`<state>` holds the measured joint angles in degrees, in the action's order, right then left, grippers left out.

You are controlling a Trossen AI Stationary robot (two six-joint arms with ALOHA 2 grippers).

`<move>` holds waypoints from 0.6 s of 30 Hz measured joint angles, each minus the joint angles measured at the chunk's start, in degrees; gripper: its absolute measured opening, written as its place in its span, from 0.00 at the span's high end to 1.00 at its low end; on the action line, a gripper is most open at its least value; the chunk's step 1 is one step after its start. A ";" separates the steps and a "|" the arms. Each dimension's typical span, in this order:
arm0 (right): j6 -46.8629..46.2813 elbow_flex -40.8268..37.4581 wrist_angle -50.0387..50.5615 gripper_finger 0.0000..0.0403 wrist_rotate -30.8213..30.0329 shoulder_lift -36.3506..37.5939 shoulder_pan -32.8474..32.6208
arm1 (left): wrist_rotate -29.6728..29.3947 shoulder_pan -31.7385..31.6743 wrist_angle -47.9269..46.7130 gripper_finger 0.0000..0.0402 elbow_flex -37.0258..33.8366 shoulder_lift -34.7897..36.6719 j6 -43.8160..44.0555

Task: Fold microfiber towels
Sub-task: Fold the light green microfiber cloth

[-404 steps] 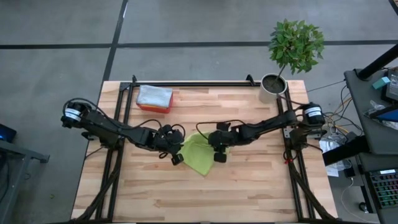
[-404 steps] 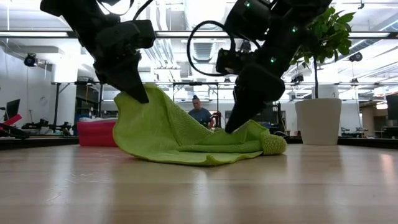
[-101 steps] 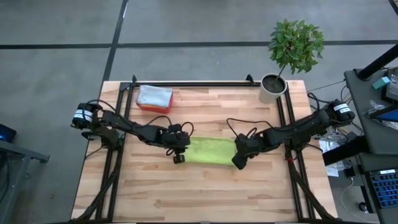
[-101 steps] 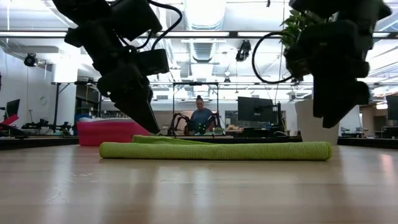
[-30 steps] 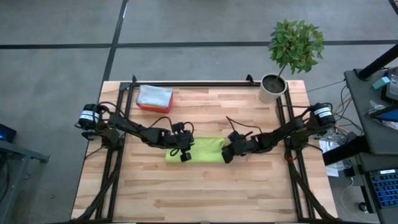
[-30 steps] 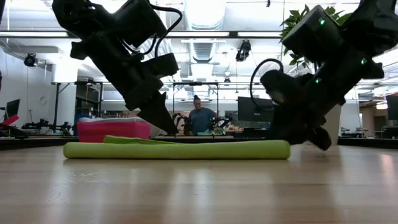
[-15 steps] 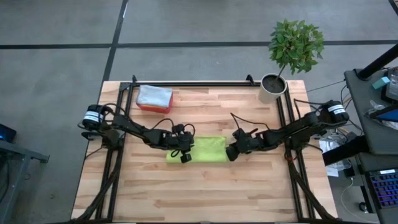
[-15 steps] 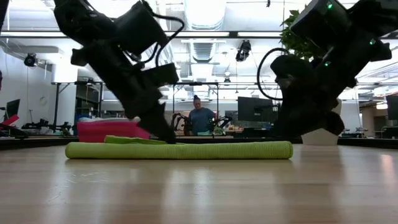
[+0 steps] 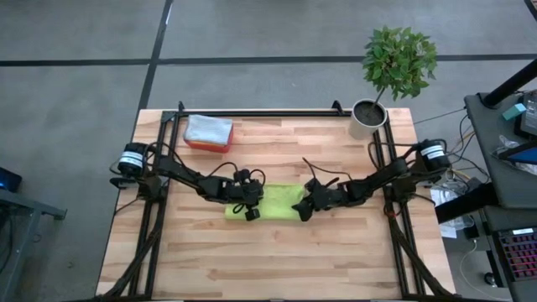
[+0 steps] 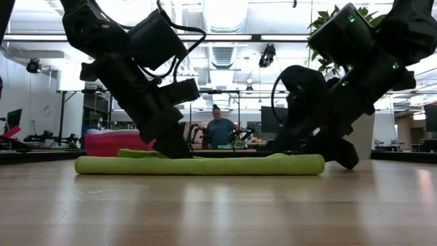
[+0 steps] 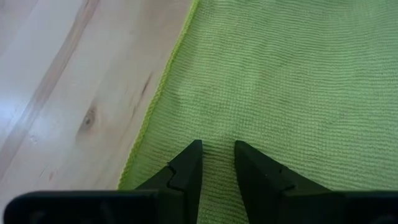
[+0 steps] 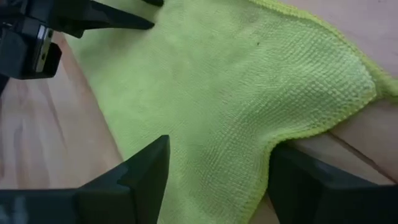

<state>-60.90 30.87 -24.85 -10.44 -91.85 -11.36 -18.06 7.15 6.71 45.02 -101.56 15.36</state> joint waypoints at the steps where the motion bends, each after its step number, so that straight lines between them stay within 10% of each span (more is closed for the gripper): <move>1: 0.15 -0.06 -0.90 0.43 0.08 -0.48 0.20 | -0.01 0.00 0.00 0.80 -0.01 0.00 0.31; 8: 1.23 -0.23 -0.69 0.50 0.55 0.88 0.92 | 0.66 0.03 -0.16 0.80 -0.01 0.25 0.48; 18: 3.91 -0.37 -0.88 0.89 0.08 2.25 0.92 | 0.80 0.03 -0.16 0.80 -0.05 0.27 0.50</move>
<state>-56.99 30.50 -25.72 -10.35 -89.60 -10.44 -17.27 7.18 6.55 44.97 -101.30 15.86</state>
